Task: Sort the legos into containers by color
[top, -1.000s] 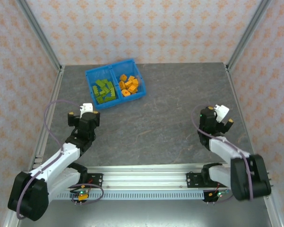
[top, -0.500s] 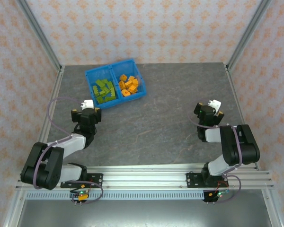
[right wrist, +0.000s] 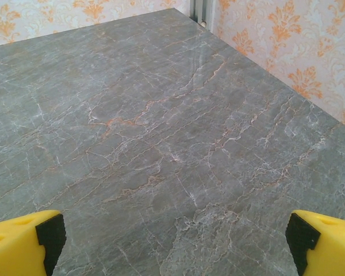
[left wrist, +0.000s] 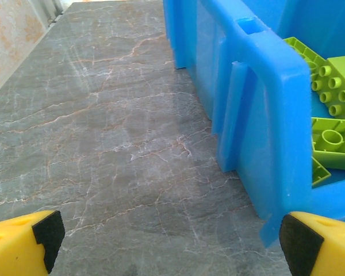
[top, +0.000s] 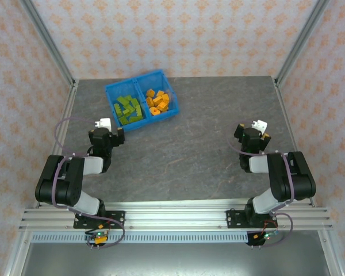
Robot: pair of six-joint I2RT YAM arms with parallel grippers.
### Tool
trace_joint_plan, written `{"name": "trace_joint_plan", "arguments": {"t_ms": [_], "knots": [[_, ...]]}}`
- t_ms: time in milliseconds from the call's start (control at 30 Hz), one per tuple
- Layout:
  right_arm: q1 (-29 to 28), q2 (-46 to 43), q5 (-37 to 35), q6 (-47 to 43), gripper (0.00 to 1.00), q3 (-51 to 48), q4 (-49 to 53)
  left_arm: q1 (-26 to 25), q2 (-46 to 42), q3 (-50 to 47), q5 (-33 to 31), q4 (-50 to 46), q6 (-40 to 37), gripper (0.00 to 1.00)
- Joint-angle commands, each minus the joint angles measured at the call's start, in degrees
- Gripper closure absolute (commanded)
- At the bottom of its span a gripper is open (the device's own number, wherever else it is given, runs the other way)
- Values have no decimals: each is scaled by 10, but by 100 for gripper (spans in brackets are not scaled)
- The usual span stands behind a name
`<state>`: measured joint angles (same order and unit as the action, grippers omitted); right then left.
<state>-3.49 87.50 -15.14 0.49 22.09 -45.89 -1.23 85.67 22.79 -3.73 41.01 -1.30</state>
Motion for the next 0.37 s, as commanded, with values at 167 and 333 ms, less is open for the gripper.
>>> {"name": "trace_joint_plan", "arguments": {"t_ms": [167, 333], "knots": [[-2, -3, 11, -8, 1, 12, 0, -7, 2, 15, 9, 19, 2, 0], [-2, -6, 10, -9, 1, 6, -8, -7, 2, 16, 9, 18, 3, 0]]}}
